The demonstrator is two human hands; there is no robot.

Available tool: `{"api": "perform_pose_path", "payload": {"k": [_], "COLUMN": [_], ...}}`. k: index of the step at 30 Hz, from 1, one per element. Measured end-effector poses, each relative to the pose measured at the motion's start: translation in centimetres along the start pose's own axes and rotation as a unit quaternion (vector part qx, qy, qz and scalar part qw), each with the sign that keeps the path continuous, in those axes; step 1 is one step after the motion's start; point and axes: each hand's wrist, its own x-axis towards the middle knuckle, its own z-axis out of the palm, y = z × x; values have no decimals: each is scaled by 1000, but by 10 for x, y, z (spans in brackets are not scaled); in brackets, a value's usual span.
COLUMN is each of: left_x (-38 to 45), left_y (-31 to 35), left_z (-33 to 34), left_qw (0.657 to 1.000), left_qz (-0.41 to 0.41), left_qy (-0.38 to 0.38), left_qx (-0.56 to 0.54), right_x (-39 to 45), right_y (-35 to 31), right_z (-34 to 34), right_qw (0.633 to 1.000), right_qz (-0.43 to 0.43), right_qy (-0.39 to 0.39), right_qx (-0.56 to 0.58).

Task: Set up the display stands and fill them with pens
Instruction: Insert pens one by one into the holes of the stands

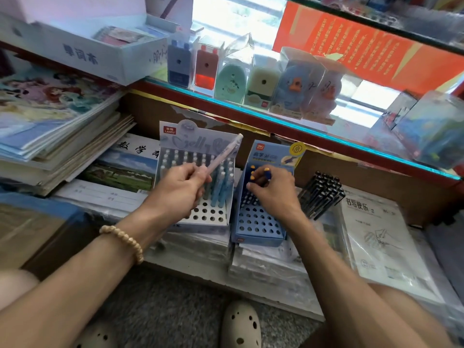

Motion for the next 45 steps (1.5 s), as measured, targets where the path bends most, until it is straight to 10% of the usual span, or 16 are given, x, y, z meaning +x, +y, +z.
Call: {"api": "perform_pose_path", "payload": {"k": [8, 15, 24, 27, 32, 41, 45], "left_x": [-2, -10, -18, -17, -10, -3, -3], "left_y": [-2, -9, -11, -14, -13, -14, -13], "left_z": [5, 19, 31, 32, 22, 15, 22], "left_qw": [1000, 999, 986, 992, 997, 998, 998], "left_qz": [-5, -12, -51, -39, -46, -40, -44], "left_qy": [-7, -49, -152, -123, -44, -37, -51], "left_qx": [-20, 17, -46, -14, -39, -6, -1], "right_x": [-7, -12, -19, -21, -21, -27, -23], "right_y": [-9, -32, -40, -43, -30, -18, -8], "right_z": [-6, -19, -14, -13, -33, -53, -63], "right_qw": [982, 728, 676, 707, 910, 875, 926], "right_qz": [60, 168, 199, 204, 161, 96, 69], "right_qy": [85, 13, 64, 63, 9, -31, 43], "right_qx": [157, 664, 706, 675, 382, 473, 369]}}
